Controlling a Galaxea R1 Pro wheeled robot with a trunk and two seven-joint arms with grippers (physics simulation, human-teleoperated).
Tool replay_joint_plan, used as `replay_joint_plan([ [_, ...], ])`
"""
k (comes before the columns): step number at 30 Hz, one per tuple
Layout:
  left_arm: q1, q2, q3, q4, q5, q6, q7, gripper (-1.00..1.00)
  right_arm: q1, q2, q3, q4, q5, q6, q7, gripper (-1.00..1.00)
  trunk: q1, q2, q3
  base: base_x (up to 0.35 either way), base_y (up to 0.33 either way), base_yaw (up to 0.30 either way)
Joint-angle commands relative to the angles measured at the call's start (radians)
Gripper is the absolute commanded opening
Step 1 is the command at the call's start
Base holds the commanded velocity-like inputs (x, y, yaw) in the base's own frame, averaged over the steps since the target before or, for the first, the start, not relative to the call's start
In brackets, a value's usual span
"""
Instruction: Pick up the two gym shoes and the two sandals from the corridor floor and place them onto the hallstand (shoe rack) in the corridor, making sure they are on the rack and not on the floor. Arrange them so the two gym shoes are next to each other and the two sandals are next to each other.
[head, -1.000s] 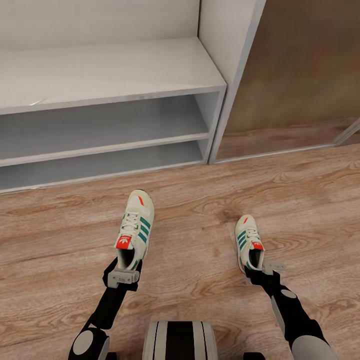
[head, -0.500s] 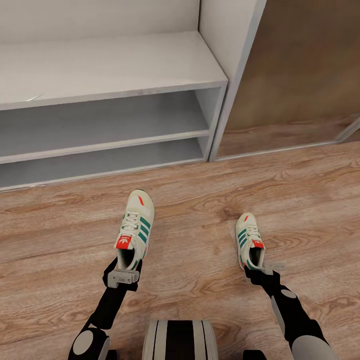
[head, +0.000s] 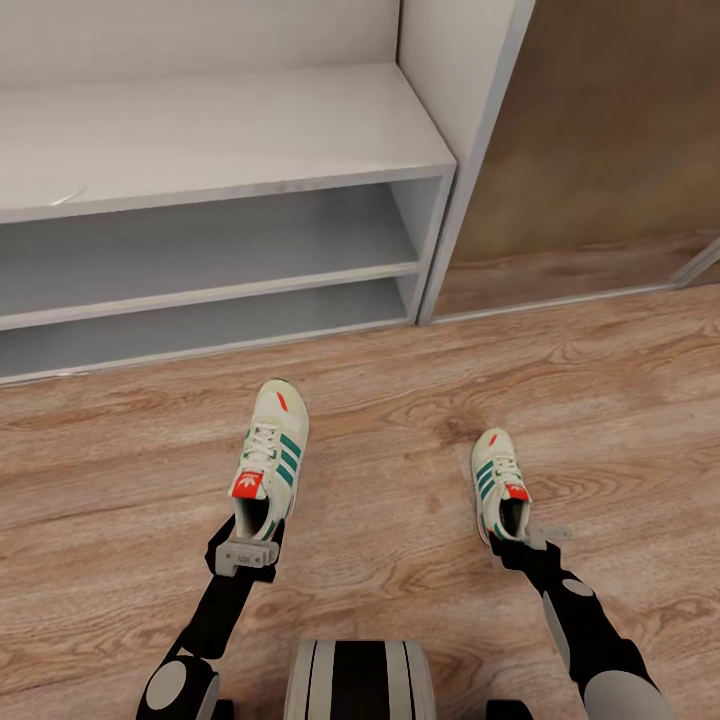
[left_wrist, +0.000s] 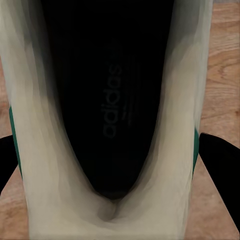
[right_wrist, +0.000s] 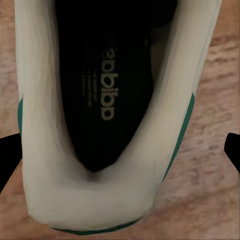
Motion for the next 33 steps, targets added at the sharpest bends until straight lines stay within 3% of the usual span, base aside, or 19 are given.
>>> replay_joint_plan([
  [1,0.000,-0.001,0.002,0.000,-0.006,-0.003,-0.002,-1.00,-0.001,0.001,-0.006,-0.002,0.010,0.002,0.008,1.00,0.000,0.000,-0.001,0.088,0.000,0.000],
  [14,0.000,-0.001,0.001,0.002,-0.006,-0.003,-0.001,-1.00,-0.001,0.000,-0.006,-0.002,0.010,0.002,0.008,1.00,0.000,0.000,-0.001,0.018,0.000,0.000],
  [15,0.000,-0.001,0.001,0.002,-0.006,-0.003,-0.001,-1.00,-0.001,0.000,-0.006,-0.002,0.010,0.002,0.008,-1.00,0.000,0.000,-0.001,0.002,0.000,0.000],
  [33,0.000,-0.001,0.001,0.001,-0.006,-0.004,-0.002,-1.00,-0.001,-0.001,-0.006,-0.001,0.010,0.002,0.008,-1.00,0.000,0.000,-0.001,0.000,0.000,0.000],
])
